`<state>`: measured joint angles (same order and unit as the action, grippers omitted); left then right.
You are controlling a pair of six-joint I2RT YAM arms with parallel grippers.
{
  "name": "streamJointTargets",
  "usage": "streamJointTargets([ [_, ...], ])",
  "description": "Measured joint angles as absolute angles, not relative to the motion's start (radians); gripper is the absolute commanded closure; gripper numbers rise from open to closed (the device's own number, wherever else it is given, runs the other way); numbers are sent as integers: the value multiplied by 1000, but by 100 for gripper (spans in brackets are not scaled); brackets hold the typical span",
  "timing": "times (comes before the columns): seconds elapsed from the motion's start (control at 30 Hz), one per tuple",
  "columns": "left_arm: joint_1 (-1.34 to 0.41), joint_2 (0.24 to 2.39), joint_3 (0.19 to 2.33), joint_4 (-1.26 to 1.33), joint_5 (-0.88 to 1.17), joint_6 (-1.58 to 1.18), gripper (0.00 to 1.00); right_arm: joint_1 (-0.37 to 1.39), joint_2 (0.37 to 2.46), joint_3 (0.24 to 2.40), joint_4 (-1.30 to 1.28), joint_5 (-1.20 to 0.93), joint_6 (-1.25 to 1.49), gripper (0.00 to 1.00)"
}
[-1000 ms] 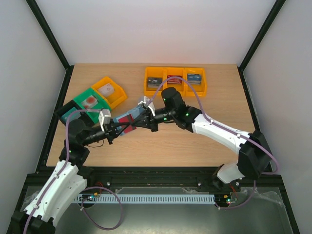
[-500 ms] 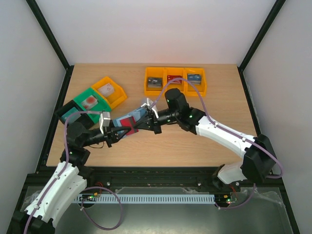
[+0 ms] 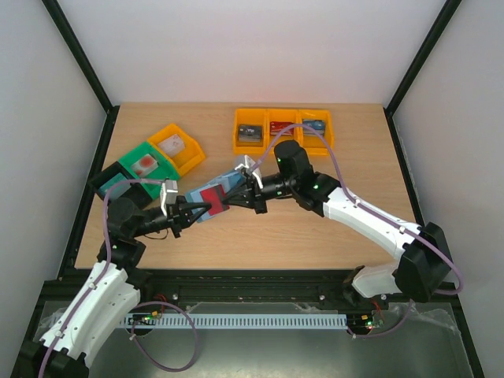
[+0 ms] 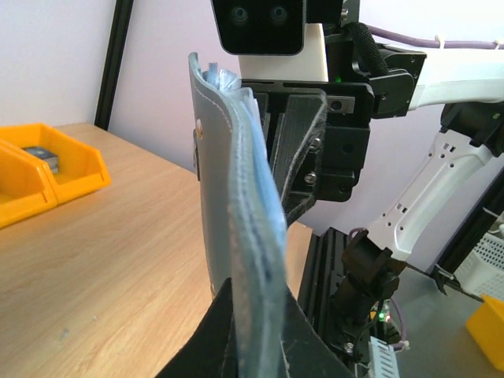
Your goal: Take the credit cards out of the card holder
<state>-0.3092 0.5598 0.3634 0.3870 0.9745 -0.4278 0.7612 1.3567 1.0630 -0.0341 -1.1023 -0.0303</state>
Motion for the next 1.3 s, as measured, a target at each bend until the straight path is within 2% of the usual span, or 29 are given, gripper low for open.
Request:
streamJointTargets([
  [0.1, -309, 558, 363, 384, 973, -428, 98, 759, 1357, 1063, -44, -1093, -33, 85],
  [0.67, -309, 556, 361, 375, 969, -386, 98, 758, 1342, 1069, -93, -985, -53, 85],
  [0.87, -309, 556, 361, 374, 970, -364, 98, 758, 1342, 1069, -93, -962, -45, 79],
  [1.03, -309, 556, 361, 374, 972, -357, 98, 764, 1343, 1070, -85, -963, -22, 78],
  [1.13, -309, 556, 361, 375, 973, -355, 98, 776, 1346, 1070, -70, -975, -17, 84],
  [1.23, -309, 556, 361, 375, 979, -355, 98, 786, 1351, 1072, -62, -999, -19, 98],
  [1.3, -309, 556, 361, 375, 981, -355, 98, 790, 1351, 1073, -62, -1022, -25, 98],
])
